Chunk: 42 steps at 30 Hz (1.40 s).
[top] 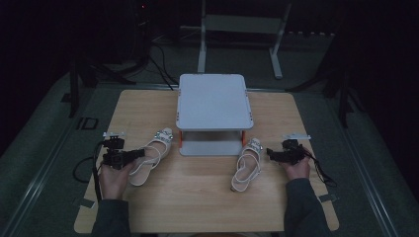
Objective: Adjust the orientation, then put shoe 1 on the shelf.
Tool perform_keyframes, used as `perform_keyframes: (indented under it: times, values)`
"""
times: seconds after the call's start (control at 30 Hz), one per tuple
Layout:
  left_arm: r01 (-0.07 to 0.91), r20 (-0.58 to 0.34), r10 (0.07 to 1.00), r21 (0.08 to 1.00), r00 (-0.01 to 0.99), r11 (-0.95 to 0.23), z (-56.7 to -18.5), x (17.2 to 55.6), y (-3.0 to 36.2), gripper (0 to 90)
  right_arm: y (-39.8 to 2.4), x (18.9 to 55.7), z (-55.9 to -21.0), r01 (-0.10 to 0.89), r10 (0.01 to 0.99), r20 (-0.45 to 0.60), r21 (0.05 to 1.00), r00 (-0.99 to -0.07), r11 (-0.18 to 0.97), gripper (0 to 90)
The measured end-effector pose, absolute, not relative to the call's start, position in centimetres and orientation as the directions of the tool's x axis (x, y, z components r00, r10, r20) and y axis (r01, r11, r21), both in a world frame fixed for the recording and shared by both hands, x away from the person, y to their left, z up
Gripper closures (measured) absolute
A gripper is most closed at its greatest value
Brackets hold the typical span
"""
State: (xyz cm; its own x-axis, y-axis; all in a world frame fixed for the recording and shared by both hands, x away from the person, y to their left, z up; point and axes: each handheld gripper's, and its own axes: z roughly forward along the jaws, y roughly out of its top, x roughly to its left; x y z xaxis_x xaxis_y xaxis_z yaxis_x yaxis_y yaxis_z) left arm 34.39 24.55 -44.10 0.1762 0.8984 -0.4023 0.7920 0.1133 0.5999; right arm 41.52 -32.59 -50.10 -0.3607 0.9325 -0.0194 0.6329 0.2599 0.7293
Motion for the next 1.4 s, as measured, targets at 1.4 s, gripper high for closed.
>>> perform_keyframes:
  times: [1.4]
  values:
    - [0.719,-0.480,0.875,0.588,-0.057,0.369,-42.3,38.5,25.0,81.1,-32.6,41.6,-50.1,0.633,0.933,-0.019,0.730,-0.359,0.259,12.5]
